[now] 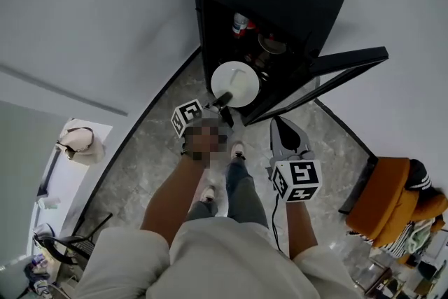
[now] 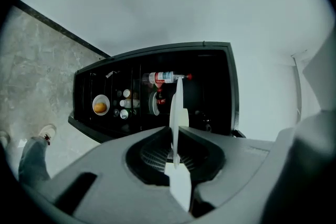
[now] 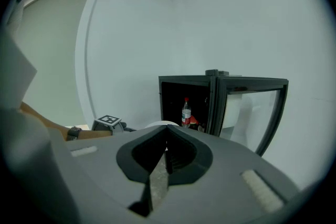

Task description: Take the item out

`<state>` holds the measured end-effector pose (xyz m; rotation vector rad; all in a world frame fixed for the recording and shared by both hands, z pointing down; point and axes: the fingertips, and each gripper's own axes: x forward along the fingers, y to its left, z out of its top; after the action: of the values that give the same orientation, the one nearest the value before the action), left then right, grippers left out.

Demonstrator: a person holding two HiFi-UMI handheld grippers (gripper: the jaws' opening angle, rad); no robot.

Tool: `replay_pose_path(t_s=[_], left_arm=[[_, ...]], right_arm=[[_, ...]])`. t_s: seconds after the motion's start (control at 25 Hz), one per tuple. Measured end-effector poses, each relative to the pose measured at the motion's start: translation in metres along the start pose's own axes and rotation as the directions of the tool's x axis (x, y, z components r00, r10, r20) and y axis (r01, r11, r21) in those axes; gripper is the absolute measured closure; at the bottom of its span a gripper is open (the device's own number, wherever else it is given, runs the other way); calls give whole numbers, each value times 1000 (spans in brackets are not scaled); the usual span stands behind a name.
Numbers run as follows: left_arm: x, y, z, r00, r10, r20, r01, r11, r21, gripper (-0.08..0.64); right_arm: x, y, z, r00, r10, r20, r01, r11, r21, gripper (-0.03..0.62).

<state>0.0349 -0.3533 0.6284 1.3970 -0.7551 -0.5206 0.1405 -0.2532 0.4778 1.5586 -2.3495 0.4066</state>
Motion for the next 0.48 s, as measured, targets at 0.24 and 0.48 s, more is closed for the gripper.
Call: replay_pose_path(t_s=[0.24,0.48], left_arm=[[-54,-43,-28,999,-34,11,34,999,11,541],[-100,-82,-55,998,-70,8,70,997,18,541]], right_arm=[[-32,21,15,998,-29,56,30,999,-17,584],[-65,47,21,995,-47,88,49,999,-13,584]])
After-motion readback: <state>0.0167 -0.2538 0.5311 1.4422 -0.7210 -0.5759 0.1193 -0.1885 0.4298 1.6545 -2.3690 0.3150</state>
